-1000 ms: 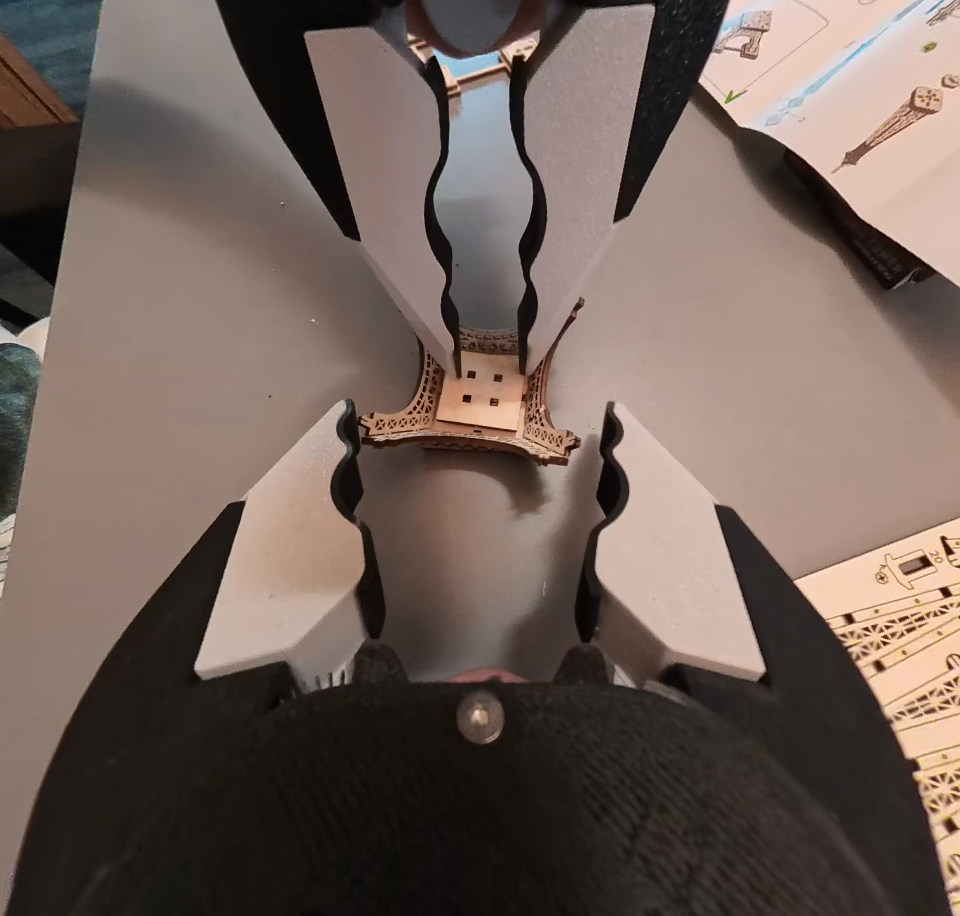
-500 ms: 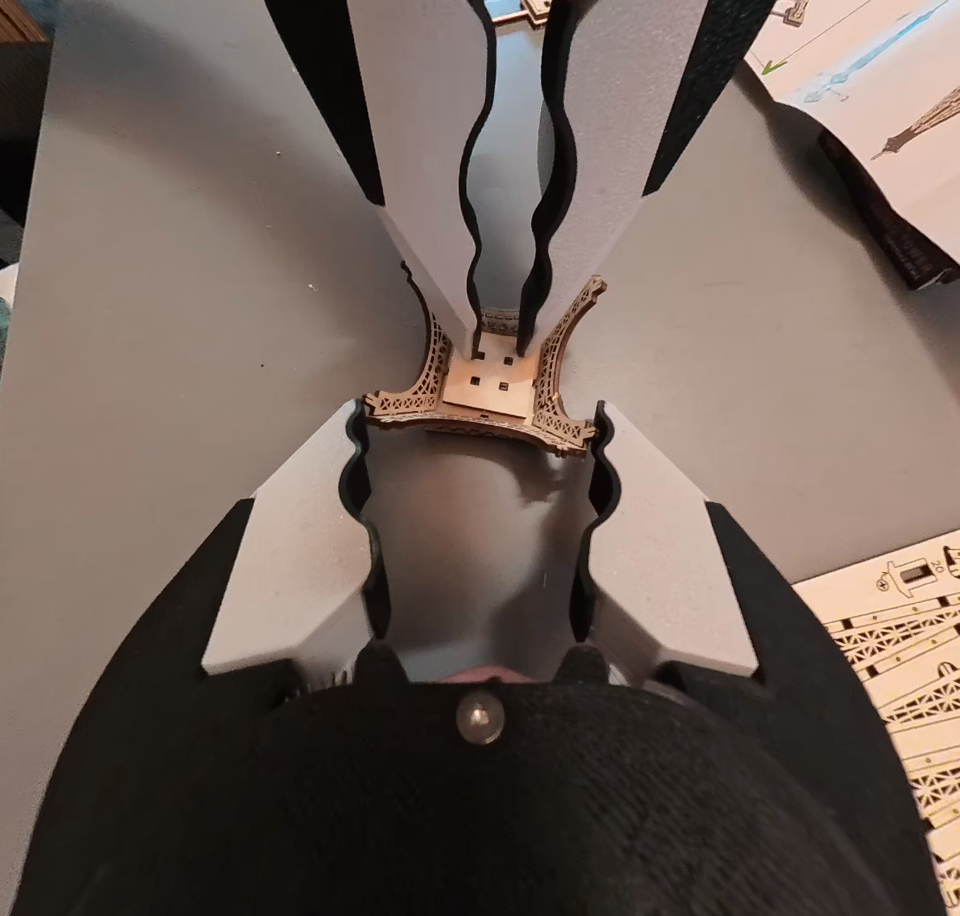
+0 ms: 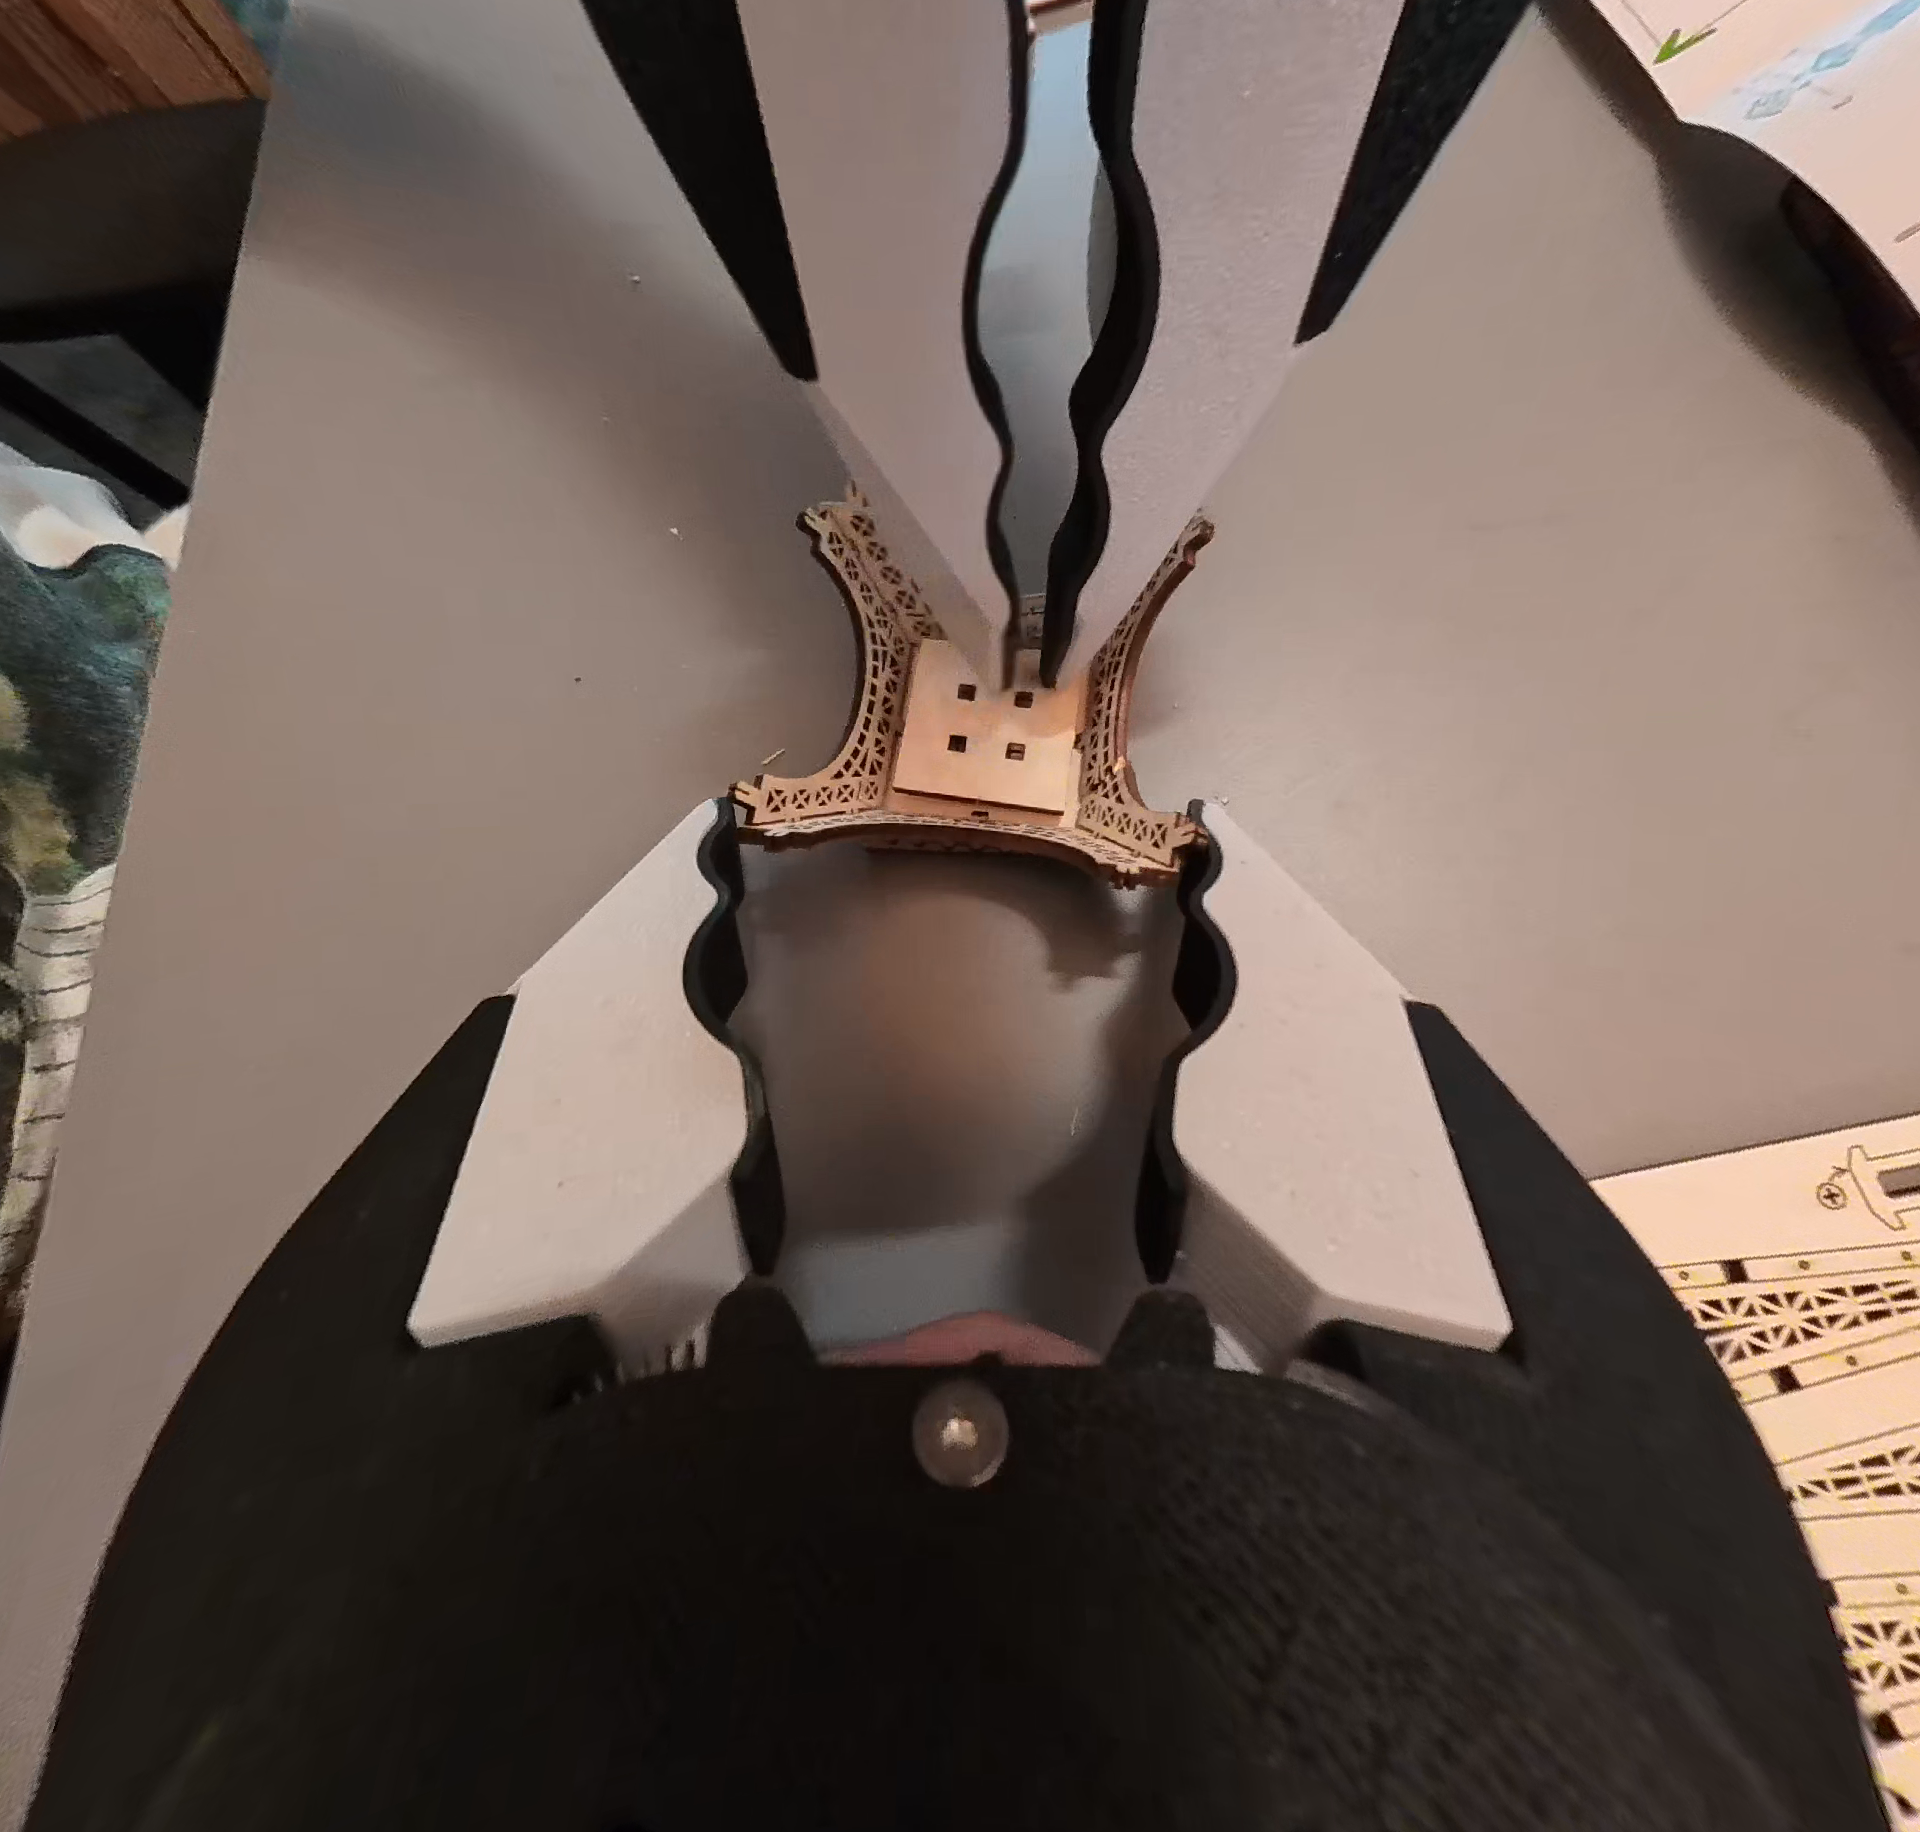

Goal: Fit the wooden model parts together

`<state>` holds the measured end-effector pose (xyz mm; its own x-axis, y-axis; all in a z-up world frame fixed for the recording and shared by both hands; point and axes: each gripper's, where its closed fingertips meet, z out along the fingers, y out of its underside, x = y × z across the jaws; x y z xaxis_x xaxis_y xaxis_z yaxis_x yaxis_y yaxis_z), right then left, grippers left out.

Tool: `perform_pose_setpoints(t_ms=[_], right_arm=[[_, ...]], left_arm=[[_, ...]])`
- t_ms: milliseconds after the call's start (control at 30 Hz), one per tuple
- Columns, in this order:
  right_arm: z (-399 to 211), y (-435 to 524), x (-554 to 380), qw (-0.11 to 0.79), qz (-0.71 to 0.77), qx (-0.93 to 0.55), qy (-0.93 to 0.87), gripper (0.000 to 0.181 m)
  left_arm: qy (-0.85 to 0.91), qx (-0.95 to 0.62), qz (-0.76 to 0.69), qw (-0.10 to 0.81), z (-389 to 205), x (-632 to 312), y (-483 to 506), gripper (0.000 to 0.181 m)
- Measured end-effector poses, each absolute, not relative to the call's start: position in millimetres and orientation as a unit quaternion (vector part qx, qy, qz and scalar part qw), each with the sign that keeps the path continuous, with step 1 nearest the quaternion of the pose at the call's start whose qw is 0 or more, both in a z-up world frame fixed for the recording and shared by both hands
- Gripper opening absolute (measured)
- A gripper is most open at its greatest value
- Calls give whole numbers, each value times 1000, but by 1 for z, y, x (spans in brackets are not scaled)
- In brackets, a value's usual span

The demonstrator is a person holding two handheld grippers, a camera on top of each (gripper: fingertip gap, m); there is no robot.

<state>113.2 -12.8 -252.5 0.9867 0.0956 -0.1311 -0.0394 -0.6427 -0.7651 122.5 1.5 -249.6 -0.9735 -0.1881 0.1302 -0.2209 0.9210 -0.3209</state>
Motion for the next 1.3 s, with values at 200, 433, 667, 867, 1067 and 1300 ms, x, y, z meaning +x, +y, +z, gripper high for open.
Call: perform_pose_setpoints(t_ms=[200,433,667,867,1067,1300], right_arm=[[-254,-12,114,420,73,-904,-22,82],[-253,-12,113,422,84,-902,-20,81],[-254,-12,113,421,78,-903,-24,81],[-254,-12,113,421,79,-903,-25,81],[-254,-12,112,422,82,-903,-24,80],[-254,-19,114,423,91,-901,-24,81]], left_arm=[[-978,106,175,42,-249,118,3,13],[-974,115,196,23,-237,124,4,14],[-983,49,175,8,-241,125,0,20],[-988,28,150,18,-249,119,-3,21],[-993,14,117,-1,-250,117,-3,20],[-993,21,115,-4,-251,117,-4,19]])
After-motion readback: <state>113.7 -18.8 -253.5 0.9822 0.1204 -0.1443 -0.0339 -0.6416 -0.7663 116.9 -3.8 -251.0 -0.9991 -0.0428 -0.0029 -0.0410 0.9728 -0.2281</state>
